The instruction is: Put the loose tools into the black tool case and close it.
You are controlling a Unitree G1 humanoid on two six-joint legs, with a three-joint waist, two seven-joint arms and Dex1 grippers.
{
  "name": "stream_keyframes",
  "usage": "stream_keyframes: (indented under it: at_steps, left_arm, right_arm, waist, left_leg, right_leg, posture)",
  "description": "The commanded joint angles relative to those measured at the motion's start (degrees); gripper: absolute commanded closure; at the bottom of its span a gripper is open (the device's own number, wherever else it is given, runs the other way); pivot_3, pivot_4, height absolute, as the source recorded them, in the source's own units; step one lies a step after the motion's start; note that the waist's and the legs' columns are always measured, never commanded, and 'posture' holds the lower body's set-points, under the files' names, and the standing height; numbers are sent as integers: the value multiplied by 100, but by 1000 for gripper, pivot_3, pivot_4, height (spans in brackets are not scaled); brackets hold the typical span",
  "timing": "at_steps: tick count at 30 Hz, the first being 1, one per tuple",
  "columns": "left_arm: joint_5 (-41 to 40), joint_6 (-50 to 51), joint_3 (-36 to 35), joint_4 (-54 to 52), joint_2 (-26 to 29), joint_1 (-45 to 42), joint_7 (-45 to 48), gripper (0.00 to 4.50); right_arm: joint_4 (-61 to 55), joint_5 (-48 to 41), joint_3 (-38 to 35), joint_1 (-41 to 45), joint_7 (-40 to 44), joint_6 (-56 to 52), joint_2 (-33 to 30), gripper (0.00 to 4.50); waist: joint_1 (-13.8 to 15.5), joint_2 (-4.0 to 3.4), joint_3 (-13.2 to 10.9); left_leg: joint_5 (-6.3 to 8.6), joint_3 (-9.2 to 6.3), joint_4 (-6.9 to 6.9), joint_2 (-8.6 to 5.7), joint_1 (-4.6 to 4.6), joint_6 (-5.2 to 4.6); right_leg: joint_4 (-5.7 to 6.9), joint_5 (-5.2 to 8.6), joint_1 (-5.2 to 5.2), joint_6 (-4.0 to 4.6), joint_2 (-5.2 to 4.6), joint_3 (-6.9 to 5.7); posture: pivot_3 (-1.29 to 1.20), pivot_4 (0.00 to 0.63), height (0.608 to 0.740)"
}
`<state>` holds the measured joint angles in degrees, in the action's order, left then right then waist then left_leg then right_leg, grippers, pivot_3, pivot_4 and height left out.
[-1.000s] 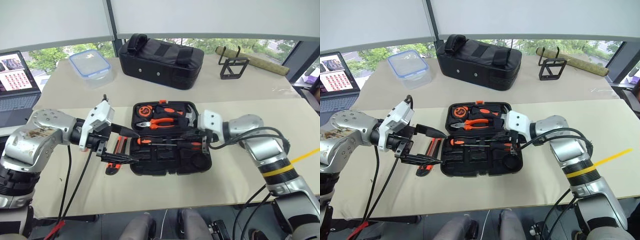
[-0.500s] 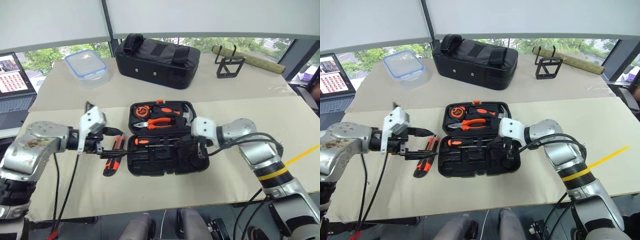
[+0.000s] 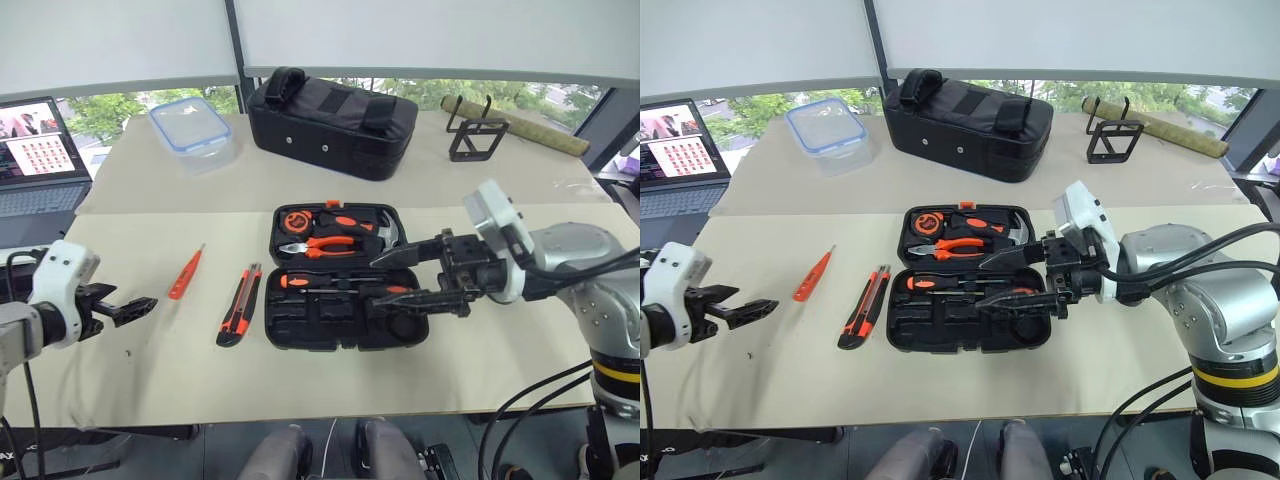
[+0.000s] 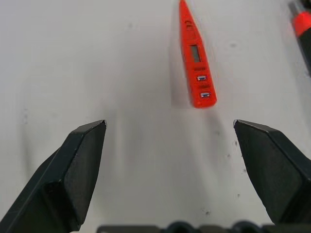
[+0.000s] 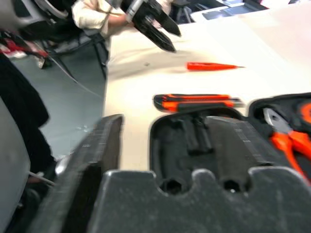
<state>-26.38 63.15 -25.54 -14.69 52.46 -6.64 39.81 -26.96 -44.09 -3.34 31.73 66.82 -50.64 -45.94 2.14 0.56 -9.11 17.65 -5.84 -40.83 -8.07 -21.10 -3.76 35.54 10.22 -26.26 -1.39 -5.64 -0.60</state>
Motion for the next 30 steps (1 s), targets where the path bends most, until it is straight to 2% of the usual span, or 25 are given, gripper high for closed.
stream_keyframes:
  at_steps: [1,7,11,15,20,21,22,23,27,30]
  left_arm:
    - [88,98,424,193,65,-529,-231,0]
    - [655,-72,1792,1311,121,-1481,-345,0]
    - [979,-194,2244,2066,-91,-2152,-533,0]
    - [1052,-437,2470,2385,-166,-2340,-333,1092]
    - [1139,-888,2554,2688,-188,-2353,-154,2974]
    - [1129,-1036,2547,2701,-167,-2380,-59,3227]
    - [1012,-1436,2508,2536,-117,-2440,306,3730]
    - [851,-1780,2472,2313,-59,-2555,739,4049]
    - [671,-3072,2663,1718,194,-2888,2294,4081]
    - [482,-3240,3074,1377,258,-3355,3385,4081]
  right_arm:
    - [-171,-120,-109,4,-290,77,44,29]
    - [-323,-218,-112,-18,-598,84,107,29]
    - [-517,-500,-231,-121,-677,-12,13,29]
    - [-584,-560,-304,-219,-858,17,-70,0]
    - [-642,-428,-392,-430,-1090,158,-192,0]
    - [-641,-391,-399,-481,-1145,134,-232,0]
    - [-623,-339,-407,-597,-1160,74,-345,0]
    - [-630,-361,-443,-768,-1097,-28,-515,0]
    - [-885,-373,-586,-1408,-777,123,-986,0]
    - [-1023,-391,-710,-1683,-979,139,-1003,0]
  waist:
    - [7,8,2]
    - [-26,8,2]
    - [-58,9,1]
    - [-77,9,1]
    - [-77,9,2]
    - [-78,8,2]
    - [-78,8,2]
    - [-68,10,1]
    - [-2,19,-5]
    - [-7,21,-6]
  left_leg:
    - [0,0,-1,0,0,0]
    - [-15,5,1,-1,0,-23]
    - [-16,3,2,-1,-1,-25]
    - [-17,3,0,-2,-2,-27]
    - [-19,3,-1,-2,0,-29]
    - [-20,4,-1,-2,1,-28]
    - [-20,4,-1,-2,2,-27]
    - [-20,3,-1,-1,1,-26]
    - [-20,-1,-14,-3,-14,-27]
    - [-18,-1,-15,-4,-19,-25]
  right_leg:
    - [5,0,0,0,-2,0]
    - [25,0,-12,1,-5,0]
    - [24,0,-14,1,-3,0]
    - [28,0,-12,0,-5,0]
    - [25,0,-12,1,-6,1]
    - [26,0,-12,1,-6,3]
    - [27,0,-12,1,-7,3]
    - [27,0,-12,1,-7,3]
    - [21,0,-14,1,-17,-2]
    - [18,0,-13,0,-25,-8]
  posture:
    - [0,150,716]
    - [0,150,716]
    - [0,150,716]
    - [0,150,716]
    - [0,150,716]
    - [0,150,716]
    - [0,150,716]
    - [0,150,716]
    - [0,150,716]
    - [0,150,716]
